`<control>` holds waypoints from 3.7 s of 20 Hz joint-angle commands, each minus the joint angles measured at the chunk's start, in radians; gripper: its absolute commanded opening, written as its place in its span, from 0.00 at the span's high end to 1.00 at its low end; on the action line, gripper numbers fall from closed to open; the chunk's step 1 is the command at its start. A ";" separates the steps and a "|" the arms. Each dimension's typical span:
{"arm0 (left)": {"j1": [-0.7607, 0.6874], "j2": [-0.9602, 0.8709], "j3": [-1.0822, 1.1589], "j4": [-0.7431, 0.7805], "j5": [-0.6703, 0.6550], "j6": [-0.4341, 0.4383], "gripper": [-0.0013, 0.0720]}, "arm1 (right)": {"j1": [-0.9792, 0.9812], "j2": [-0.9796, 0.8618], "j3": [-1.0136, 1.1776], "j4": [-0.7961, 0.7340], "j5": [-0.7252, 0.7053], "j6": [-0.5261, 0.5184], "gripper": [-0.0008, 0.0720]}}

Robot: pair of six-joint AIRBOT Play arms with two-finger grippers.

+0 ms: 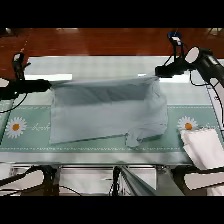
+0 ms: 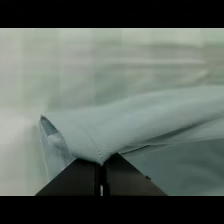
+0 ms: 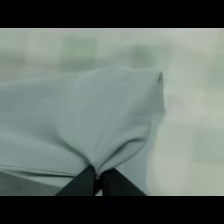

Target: Fold the shirts.

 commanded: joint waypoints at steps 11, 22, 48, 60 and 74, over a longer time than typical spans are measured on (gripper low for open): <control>0.084 -0.021 0.182 0.202 -0.330 -0.114 0.43 | -0.034 -0.013 0.066 -0.098 0.269 -0.053 0.49; 0.595 0.192 -0.233 0.180 -0.737 -0.169 0.31 | -0.505 0.221 -0.312 0.167 0.470 -0.224 0.35; 0.089 -0.052 -0.380 0.110 -0.549 -0.150 0.94 | -0.515 0.233 -0.419 0.224 0.435 -0.295 0.38; 0.116 -0.050 -0.367 0.113 -0.576 -0.108 0.94 | -0.516 0.233 -0.745 0.408 0.460 -0.360 0.22; 0.116 -0.050 -0.349 0.111 -0.582 -0.105 0.94 | -0.190 0.256 -0.793 0.403 0.221 -0.223 0.94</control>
